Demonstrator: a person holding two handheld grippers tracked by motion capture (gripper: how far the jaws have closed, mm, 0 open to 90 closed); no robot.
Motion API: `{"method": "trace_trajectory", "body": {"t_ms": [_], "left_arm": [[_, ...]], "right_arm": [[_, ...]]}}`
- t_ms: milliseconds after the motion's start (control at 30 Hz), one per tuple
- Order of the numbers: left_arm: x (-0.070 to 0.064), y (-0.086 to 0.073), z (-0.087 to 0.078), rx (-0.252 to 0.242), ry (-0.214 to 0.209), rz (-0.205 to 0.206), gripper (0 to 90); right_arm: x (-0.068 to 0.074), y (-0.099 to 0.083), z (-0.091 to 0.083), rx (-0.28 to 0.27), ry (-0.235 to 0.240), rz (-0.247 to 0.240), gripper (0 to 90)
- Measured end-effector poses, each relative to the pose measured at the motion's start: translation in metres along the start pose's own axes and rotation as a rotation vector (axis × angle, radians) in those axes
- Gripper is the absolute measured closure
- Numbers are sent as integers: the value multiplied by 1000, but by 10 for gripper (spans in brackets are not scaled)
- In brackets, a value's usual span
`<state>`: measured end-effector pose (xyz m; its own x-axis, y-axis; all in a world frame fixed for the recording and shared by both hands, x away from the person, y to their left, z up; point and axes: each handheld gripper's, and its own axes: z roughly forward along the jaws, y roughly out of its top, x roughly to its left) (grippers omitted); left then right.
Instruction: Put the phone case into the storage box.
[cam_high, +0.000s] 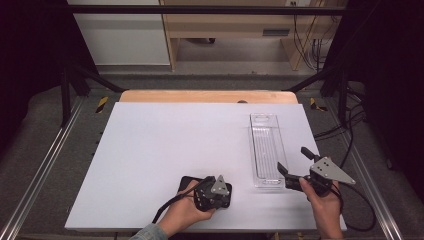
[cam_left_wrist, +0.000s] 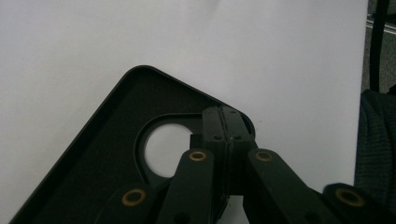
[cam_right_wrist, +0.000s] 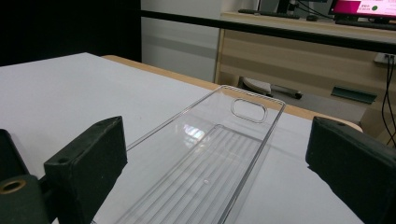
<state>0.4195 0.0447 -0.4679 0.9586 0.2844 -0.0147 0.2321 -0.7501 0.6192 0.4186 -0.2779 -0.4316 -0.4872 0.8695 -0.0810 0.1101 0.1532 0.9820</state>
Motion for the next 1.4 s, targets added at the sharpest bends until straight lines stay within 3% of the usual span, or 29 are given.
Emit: {"method": "trace_trajectory", "body": {"t_ms": [633, 800, 900, 1000, 1167, 1300, 1400], "left_arm": [[-7, -5, -3, -17, -8, -4, 900], [-4, -9, -12, -95, 23, -40, 900], [3, -15, -27, -174, 62, -85, 900], [6, -28, -52, -256, 146, -114, 900], [14, -68, -95, -371, 267, -207, 900], [29, -102, -129, -454, 389, -279, 900], [40, -122, -149, -503, 465, -331, 900]], "right_arm": [[1, 0, 1, 3, 2, -3, 54], [4, 6, -3, -30, -8, -1, 52], [10, 12, -6, -56, -14, -4, 44], [19, 16, -4, -55, -2, 2, 36], [38, 25, -1, -64, 37, -6, 32], [57, 33, 2, -75, 68, -21, 31], [71, 37, 7, -74, 114, -2, 30]]}}
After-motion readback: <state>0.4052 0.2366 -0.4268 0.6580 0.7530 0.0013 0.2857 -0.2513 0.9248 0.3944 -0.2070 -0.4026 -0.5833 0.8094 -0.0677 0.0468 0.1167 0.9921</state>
